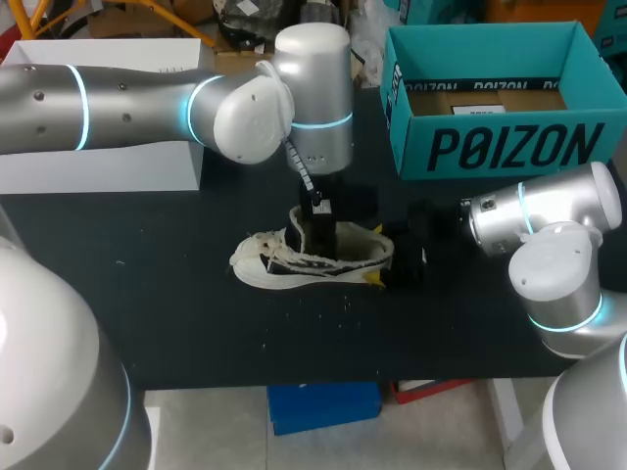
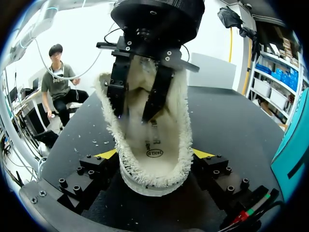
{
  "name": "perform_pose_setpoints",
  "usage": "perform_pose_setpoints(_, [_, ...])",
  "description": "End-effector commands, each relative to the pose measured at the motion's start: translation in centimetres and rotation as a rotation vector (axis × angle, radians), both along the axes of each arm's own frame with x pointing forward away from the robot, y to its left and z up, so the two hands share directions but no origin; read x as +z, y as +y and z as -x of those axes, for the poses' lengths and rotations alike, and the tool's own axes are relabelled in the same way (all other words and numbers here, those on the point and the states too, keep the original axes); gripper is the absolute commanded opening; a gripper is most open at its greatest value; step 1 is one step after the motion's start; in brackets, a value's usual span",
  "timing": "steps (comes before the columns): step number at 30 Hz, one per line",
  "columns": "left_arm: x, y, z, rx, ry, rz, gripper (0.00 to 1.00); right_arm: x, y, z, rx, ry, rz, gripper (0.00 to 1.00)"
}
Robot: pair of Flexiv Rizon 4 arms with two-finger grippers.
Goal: Take the shoe out of the shoebox, open the shoe tongue, remove and reinsert the insole, then place the shoe into the shoebox
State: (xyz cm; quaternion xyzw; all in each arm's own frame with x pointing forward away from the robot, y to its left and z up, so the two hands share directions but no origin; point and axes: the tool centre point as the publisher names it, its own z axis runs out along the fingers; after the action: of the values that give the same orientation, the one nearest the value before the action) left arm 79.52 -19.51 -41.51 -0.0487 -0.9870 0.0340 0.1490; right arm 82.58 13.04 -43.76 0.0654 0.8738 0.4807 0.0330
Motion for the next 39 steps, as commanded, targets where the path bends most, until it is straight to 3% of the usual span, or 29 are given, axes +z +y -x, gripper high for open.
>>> perform_pose_setpoints(1, [-0.7,-0.2,0.7,0.023,-0.053,-0.074,0.38,-0.1,-0.1,-0.2,-0.002,0.001,0.001,0.0])
perform_pose_setpoints(13, [-1.4,0.8,0.9,0.2,-0.406,-0.314,0.36,-0.1,-0.1,-0.2,-0.002,0.001,0.001,0.0])
perform_pose_setpoints(20, [-1.9,2.0,0.0,0.217,-0.564,-0.364,0.35,-0.1,-0.1,-0.2,-0.002,0.001,0.001,0.0])
perform_pose_setpoints(30, [-2.2,3.2,-1.4,0.198,-0.712,-0.3,0.27,-0.1,-0.1,-0.2,-0.002,0.001,0.001,0.0])
perform_pose_setpoints(39, [-1.4,3.6,-1.7,0.222,-0.831,-0.249,0.29,-0.1,-0.1,-0.2,-0.002,0.001,0.001,0.0])
